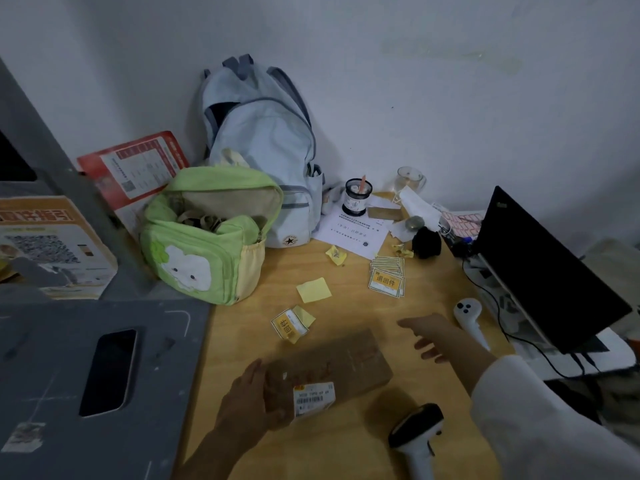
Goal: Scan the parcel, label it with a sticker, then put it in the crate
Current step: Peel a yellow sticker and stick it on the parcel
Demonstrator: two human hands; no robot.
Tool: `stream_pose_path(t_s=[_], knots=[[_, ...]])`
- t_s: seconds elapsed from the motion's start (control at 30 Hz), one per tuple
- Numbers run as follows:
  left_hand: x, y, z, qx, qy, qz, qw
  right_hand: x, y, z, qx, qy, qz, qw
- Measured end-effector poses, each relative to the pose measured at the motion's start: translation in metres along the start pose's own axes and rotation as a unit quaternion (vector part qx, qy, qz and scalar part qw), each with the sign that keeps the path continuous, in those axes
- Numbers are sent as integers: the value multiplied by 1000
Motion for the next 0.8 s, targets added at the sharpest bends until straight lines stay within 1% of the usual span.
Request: stream_pose_path(t_s=[0.1,0.23,0.37,0.47,0.53,0.67,0.8], knots=[[0,-13,2,14,-31,13,999,0,-26,13,-1,-5,-4,1000],[11,-25,-5,11,16,30,999,-1,-66,27,-1,-21,-19,1000],[9,-39,2,-26,77,-57,995,-6,-101,46,-32,-51,-48,997],[10,-48,9,-54,83,-104,990,-12,-125,60,-58,-44,-69,995],[11,-50,13,-68,107,-137,982,-15,-141,68,-85,-20,-89,992],[12,-51,17,-76,128,-200,968,-25,-159,83,-150,23,-172,973],[12,-52,18,-64,128,-221,965,-23,-163,107,-210,112,-226,945]])
Point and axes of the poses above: each hand's wrist, its own y-axis away from the middle knuckle, its own x-axis out of the palm, z = x × y, the point moved 9 cm from there along -y, towards the middle knuckle, and after that the axes turned 5 degrees about y, right-handed, at the moved point
